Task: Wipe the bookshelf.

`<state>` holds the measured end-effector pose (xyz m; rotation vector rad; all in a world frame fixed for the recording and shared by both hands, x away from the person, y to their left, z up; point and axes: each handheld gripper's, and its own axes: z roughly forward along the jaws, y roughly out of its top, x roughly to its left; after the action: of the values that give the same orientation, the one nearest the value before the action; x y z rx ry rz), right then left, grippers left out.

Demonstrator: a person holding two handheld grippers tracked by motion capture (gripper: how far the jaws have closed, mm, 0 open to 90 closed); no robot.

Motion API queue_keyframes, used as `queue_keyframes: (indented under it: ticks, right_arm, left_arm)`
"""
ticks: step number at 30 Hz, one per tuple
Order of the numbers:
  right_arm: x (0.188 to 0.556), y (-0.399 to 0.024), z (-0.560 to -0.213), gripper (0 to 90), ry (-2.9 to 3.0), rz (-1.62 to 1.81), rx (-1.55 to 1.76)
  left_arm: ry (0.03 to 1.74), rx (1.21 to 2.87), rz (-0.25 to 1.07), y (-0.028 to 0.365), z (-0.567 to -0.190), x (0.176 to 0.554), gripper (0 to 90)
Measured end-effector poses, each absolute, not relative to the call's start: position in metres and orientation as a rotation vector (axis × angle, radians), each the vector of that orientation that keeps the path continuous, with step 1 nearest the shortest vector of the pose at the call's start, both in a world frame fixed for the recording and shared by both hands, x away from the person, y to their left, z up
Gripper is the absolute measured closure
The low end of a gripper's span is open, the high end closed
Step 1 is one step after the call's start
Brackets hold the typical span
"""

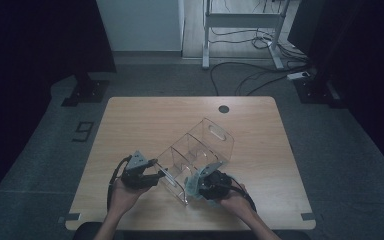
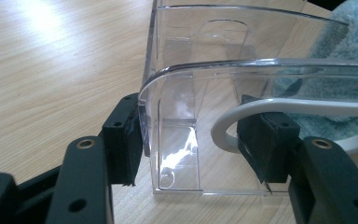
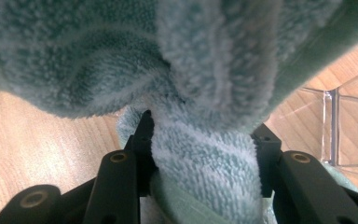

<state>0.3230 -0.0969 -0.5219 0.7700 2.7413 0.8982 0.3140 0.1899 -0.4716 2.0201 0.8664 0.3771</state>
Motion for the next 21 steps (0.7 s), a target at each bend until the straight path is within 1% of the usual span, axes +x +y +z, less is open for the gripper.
queue_keyframes:
  ticks: [5, 10, 21]
  right_arm:
    - [0.328, -0.100, -0.522, 55.7, 2.716, 0.887, 0.800]
    - [0.329, -0.104, -0.519, 55.3, 2.717, 0.916, 0.826]
    - [0.314, -0.124, -0.482, 55.6, 2.671, 1.024, 0.817]
  left_arm:
    - [0.830, 2.013, 0.372, 0.193, -0.471, 0.312, 40.2]
    - [0.830, 2.008, 0.392, 0.193, -0.471, 0.312, 43.1]
    - [0.827, 1.995, 0.385, 0.194, -0.472, 0.312, 44.4]
